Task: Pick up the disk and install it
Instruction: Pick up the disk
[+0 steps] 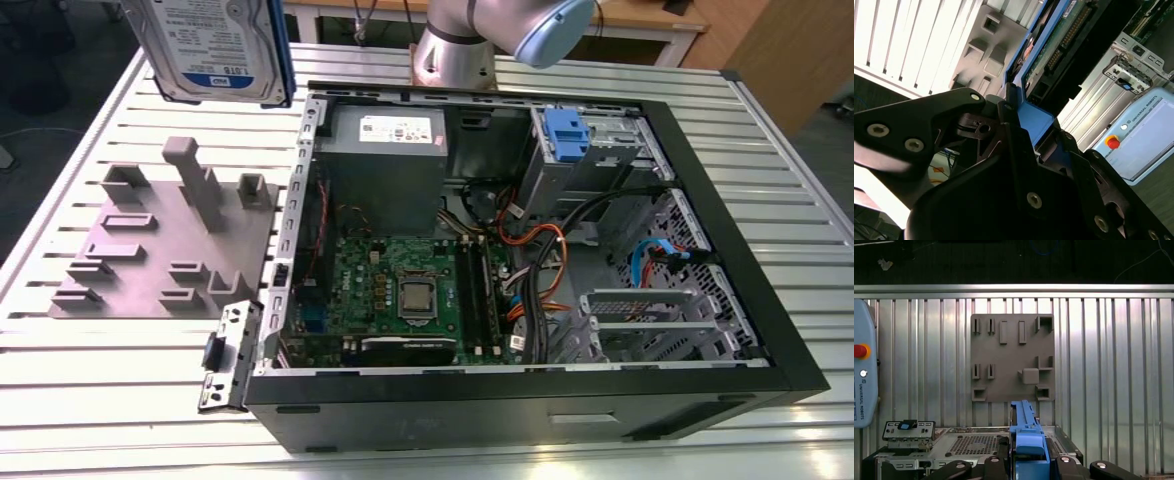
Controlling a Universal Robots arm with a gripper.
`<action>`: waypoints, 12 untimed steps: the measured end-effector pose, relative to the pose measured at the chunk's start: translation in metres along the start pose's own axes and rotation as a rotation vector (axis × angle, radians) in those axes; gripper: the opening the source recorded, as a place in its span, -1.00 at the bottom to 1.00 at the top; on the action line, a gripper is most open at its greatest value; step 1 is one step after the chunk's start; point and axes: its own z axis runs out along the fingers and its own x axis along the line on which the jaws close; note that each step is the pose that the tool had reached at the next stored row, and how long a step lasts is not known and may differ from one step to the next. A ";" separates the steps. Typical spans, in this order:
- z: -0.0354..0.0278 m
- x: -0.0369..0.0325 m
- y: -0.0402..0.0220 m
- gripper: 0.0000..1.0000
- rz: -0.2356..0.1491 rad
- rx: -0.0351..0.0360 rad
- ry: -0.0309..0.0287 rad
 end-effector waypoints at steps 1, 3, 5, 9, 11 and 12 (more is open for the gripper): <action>0.0000 0.0000 -0.0001 -0.26 0.000 0.0001 -0.0001; 0.0000 0.0000 -0.0002 -0.26 0.000 0.0000 0.0000; 0.0000 0.0000 -0.0008 -0.26 0.000 0.0000 -0.0001; 0.0000 -0.0001 -0.0042 -0.26 0.000 0.0000 0.0000; -0.0001 -0.0002 -0.0062 -0.26 0.000 0.0000 0.0000; 0.0000 -0.0001 -0.0068 -0.26 0.000 0.0000 -0.0001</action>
